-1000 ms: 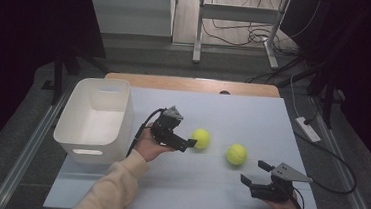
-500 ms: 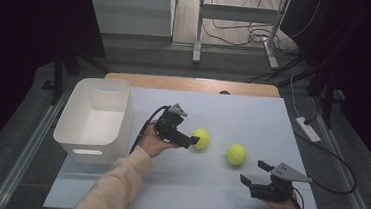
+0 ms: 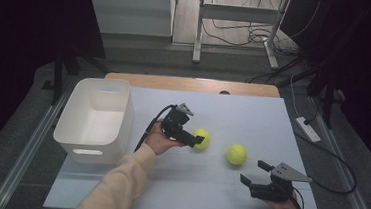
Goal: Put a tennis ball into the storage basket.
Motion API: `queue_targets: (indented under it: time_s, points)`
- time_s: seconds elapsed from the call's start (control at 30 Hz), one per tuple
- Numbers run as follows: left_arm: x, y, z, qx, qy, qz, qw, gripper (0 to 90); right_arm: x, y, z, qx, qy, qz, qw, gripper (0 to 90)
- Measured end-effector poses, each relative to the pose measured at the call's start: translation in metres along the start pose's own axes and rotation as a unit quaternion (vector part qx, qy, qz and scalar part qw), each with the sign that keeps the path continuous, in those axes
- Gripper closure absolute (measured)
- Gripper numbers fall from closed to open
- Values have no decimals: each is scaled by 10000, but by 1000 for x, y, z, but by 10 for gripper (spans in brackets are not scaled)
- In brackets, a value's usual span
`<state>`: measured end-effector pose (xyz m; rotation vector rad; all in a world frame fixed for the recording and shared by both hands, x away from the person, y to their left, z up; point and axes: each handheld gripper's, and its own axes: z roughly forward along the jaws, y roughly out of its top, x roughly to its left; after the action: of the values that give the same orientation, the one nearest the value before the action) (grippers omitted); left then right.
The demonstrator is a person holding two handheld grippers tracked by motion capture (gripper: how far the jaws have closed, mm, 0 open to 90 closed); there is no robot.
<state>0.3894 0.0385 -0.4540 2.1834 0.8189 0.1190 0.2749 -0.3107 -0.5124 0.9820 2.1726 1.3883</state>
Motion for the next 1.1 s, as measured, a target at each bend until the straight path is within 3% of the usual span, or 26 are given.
queue_targets:
  time_s: [0.3,0.57,1.1]
  points:
    - [3,3,11,68,-74,-43,9999,19,0,0,0,-10,-7,13,10000,125]
    - [11,4,18,79,-162,-224,9996,22,0,0,0,-4,-10,10,10000,125]
    - [17,5,35,208,-185,-349,9990,23,0,0,0,-5,-14,10,10000,125]
